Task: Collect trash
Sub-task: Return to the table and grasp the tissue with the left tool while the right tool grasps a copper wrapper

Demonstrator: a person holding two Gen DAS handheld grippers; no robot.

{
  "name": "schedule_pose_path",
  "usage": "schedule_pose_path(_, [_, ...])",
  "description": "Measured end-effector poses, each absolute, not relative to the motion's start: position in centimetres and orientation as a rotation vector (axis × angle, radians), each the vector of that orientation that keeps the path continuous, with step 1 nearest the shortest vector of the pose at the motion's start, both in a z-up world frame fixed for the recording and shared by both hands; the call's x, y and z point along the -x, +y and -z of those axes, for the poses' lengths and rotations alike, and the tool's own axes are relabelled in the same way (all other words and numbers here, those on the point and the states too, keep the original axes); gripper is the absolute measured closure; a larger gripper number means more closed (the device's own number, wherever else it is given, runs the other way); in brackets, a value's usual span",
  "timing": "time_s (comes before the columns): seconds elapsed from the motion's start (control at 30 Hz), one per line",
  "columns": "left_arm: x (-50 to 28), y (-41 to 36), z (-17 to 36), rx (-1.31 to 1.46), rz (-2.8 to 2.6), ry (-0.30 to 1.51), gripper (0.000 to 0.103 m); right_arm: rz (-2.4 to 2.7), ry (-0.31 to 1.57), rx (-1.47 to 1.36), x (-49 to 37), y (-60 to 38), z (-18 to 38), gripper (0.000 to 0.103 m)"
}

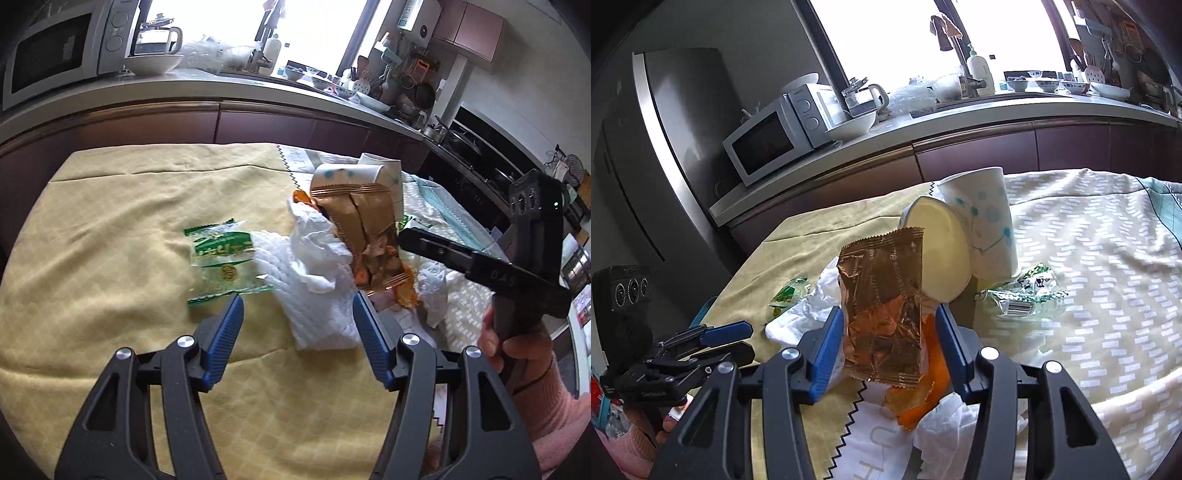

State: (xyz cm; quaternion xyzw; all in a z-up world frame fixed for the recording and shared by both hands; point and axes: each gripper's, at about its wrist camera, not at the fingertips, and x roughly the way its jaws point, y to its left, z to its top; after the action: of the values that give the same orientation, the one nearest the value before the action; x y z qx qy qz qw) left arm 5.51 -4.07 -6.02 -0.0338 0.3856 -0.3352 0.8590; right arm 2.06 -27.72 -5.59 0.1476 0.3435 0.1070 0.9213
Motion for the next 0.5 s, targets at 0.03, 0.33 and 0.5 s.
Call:
schedule_pose_path(0.03, [-5.6,-4.5,6.0,0.073,0.712,0.81,0.043,-0.22,0.711,-0.303,-2.3,-27.7,5.7,0.054])
schedule_pose_path(0.33, [-7.8,-7.5,7.5,0.057,0.716,0.9,0.06,-0.251,0.752,-0.359,-3.6,-28.0,7.0,0.054])
schedule_pose_path(0.5, [-8.2,-7.8,7.7,0.065,0.721,0.91,0.075,-0.26,0.747,-0.374,-3.4,-28.1,6.9,0.059])
